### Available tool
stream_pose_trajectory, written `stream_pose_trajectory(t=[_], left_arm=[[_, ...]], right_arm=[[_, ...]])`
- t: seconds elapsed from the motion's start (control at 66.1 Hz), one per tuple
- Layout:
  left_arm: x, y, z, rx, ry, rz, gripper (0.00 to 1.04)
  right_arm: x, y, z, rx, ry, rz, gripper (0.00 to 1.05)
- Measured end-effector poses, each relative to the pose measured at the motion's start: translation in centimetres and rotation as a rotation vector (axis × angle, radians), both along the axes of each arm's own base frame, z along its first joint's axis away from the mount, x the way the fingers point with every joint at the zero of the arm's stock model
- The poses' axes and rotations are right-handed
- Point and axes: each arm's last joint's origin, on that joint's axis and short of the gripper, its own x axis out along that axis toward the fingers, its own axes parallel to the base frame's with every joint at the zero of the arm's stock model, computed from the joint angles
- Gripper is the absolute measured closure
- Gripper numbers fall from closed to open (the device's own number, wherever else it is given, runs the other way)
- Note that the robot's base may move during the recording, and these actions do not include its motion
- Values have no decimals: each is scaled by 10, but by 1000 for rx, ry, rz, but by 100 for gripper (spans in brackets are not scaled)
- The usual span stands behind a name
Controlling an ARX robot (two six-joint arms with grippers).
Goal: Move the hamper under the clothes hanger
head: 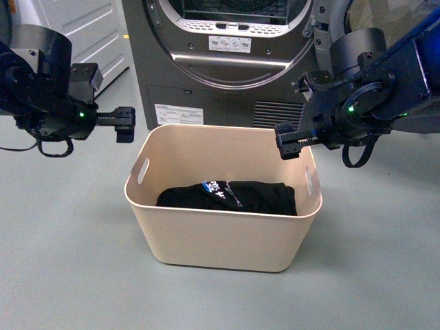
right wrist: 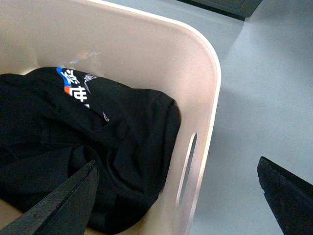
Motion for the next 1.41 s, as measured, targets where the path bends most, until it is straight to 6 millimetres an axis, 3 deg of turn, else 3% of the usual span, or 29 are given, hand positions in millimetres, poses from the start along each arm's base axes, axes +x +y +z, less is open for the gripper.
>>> stream_pose_trajectory(t=[0.166,0.363,0.953,1.12,1.21,1.407], left_arm=[[7,-10,-21,0,23,-19,7],[15,-18,-31,-15,46,-42,7],[16,-27,-59,-16,107,-62,7],[16,-28,-59,-8,109,-60,10],[15,-30,-61,-2,122,-54,27],[14,-32,-62,4,125,-53,54]], right_arm=[[6,-8,-15,-14,16,-34,8],[13,-17,-31,-28,35,-78,8],[12,-11,-68,-39,103,-128,9],[12,-9,-67,-48,109,-145,33],[11,-7,-67,-60,115,-157,49],[9,0,-67,-79,121,-154,77]])
